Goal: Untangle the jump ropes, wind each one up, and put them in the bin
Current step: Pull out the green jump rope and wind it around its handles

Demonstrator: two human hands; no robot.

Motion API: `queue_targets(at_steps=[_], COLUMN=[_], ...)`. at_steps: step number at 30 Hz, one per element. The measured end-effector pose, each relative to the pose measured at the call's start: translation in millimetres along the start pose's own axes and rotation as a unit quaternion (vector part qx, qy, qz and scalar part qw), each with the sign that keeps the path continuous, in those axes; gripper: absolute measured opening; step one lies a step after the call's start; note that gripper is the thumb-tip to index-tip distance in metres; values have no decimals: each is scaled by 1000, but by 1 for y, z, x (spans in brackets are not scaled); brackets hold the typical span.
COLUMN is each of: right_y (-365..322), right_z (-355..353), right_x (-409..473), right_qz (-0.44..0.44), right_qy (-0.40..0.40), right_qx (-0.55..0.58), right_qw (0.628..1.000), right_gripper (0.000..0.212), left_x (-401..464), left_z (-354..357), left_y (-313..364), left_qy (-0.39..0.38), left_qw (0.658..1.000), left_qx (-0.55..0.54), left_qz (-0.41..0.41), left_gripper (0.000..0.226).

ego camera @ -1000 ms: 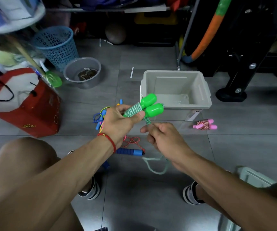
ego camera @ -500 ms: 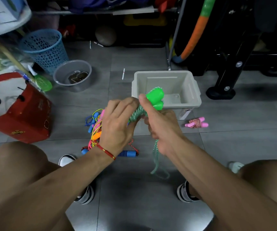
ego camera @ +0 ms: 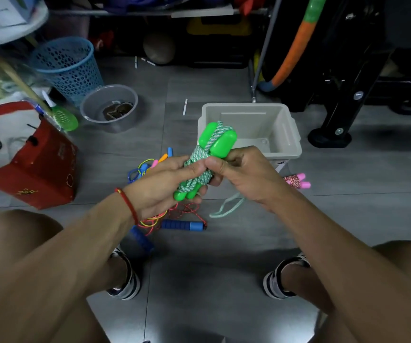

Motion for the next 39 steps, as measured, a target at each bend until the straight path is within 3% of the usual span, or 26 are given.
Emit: queue_targets(at_steps=[4,7,10,13,15,17,19,21,24,27,29,32,36,39], right_y=[8,13,7,4,5,5,2,-3,-2,1,-3,-5,4,1], right_z=[0,14,14,16,20,20,14,4,1,9,11,11,17,22], right_x=[-1,5,8,10,12,12,11,9,10,10,9,12,16,14], right_qz=[32,83,88,84,77,64,49,32,10,-6,-11,5,62,84], right_qy=[141,119,131,141,163,190,204,204,166,123,102,87,88,84], right_qx=[-20,-56,-74,-56,-49,-50,-51,-56,-33,-36,-51,-117,-223,-267], right_qw=[989,988,985,985,982,978,976,977,985,992,993,989,969,956], right_gripper=[41,42,37,34,38,45,48,49,52,51,48,41,36,31], left_x=[7,5,2,-3,-4,-2,-2,-4,-12,-19,-19,-15,-7,-5], left_z=[-18,-32,-34,-24,-17,-6,1,5,3,-9,-15,-19,-29,-37], left_y=[4,6,11,15,12,8,6,11,21,26,23,18,14,12], left_qy=[166,261,295,322,322,287,253,215,157,134,126,143,187,221], left_qw=[982,959,930,868,836,827,832,859,920,951,969,972,957,941], left_qx=[77,101,203,366,432,472,486,455,334,222,138,117,181,225], left_qz=[49,44,86,97,101,105,90,92,135,169,162,144,129,120], left_gripper=[22,18,20,27,41,60,62,49,47,31,38,54,41,43])
Point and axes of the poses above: each hand's wrist, its own x-axis towards the middle knuckle, its own z-axis out of the palm, y = z × x, the point moved 6 cm from there along x, towards the middle knuckle, and after that the axes turned 12 degrees about -y, right-handed, at the moved point
